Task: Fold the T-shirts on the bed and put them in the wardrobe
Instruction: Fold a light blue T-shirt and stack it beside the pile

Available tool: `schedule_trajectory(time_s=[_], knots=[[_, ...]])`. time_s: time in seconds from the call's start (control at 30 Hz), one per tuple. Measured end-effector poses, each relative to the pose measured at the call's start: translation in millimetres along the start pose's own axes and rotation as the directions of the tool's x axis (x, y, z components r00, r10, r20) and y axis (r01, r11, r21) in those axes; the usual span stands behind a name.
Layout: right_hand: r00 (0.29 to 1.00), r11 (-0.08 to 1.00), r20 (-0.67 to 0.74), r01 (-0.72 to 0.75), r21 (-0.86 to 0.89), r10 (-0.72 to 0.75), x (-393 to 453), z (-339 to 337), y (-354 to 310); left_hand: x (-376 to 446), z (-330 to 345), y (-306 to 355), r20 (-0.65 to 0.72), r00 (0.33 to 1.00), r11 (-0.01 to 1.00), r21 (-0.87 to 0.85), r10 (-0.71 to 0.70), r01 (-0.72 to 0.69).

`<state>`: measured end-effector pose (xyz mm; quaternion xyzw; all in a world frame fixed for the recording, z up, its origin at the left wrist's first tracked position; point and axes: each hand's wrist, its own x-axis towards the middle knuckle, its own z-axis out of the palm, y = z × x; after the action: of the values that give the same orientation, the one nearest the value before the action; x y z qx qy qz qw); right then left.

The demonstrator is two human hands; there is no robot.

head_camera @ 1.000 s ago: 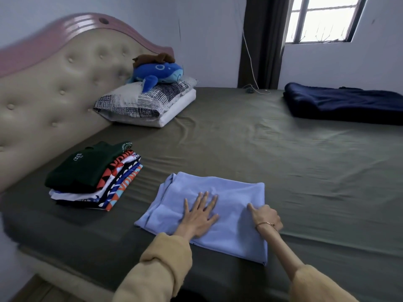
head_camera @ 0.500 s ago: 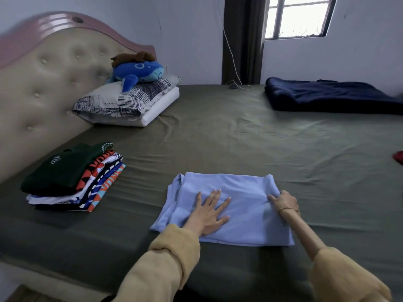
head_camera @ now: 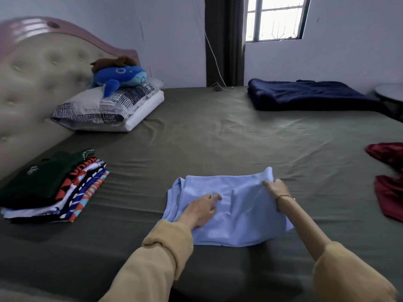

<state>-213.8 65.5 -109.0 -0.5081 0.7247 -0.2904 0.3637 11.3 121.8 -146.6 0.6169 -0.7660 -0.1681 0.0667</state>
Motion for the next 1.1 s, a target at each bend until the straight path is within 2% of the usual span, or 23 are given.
schedule_trajectory(time_s=[0.1,0.2,0.3,0.43,0.53,0.6,0.73,0.8,0.9,0.93,1.0,1.07,1.1], knots=[[0.996,0.999,0.073,0.043,0.023,-0.045,-6.8,14.4,-27.9,0.6,-4.2,-9.0,-0.03,0.995,0.934,-0.347,-0.097,0.081],[0.988,0.996,0.125,0.093,0.011,-0.094,-13.7,39.3,-56.3,-0.2,-12.8,-18.8,0.001,0.973,0.753,-0.634,-0.229,0.178],[0.971,0.987,0.193,0.154,-0.039,-0.144,-23.9,70.1,-78.3,-4.2,-25.1,-33.5,0.076,0.944,0.575,-0.776,-0.321,0.258],[0.948,0.975,0.285,0.185,-0.123,-0.144,-43.3,114.1,-96.9,-14.9,-39.4,-57.0,0.244,0.889,0.226,-0.91,-0.387,0.348],[0.93,0.965,0.335,0.213,-0.15,-0.153,-53.5,148.7,-98.8,-21.0,-37.4,-79.1,0.277,0.87,0.069,-0.941,-0.408,0.332],[0.922,0.971,0.36,0.201,-0.126,-0.144,-59.3,169.9,-98.8,-24.3,-34.8,-88.7,0.267,0.872,0.065,-0.945,-0.409,0.32],[0.905,0.984,0.405,0.166,-0.063,-0.127,-70.6,192.0,-98.5,-23.7,-31.9,-97.6,0.242,0.885,0.17,-0.928,-0.398,0.33],[0.887,0.995,0.451,0.097,0.033,-0.101,-71.3,190.9,-100.5,-23.3,-31.5,-101.0,0.21,0.888,0.186,-0.933,-0.41,0.307],[0.818,0.981,0.573,-0.058,0.182,-0.058,-68.6,176.1,-102.4,-21.9,-31.0,-102.7,0.224,0.867,0.159,-0.933,-0.444,0.322],[0.831,0.976,0.551,-0.05,0.214,-0.078,-63.9,170.6,-100.5,-21.6,-32.9,-101.2,0.24,0.856,0.156,-0.926,-0.459,0.343],[0.91,0.978,0.385,0.082,0.194,-0.153,-54.2,157.6,-94.9,-20.4,-32.5,-101.2,0.241,0.831,0.211,-0.897,-0.502,0.388],[0.973,0.983,0.144,0.171,0.065,-0.179,-39.3,147.7,-85.5,-18.8,-31.3,-102.7,0.163,0.835,0.341,-0.859,-0.526,0.382],[0.985,0.986,0.029,0.168,-0.01,-0.167,-34.2,141.9,-81.9,-16.6,-28.5,-105.9,0.112,0.837,0.422,-0.823,-0.535,0.38]])
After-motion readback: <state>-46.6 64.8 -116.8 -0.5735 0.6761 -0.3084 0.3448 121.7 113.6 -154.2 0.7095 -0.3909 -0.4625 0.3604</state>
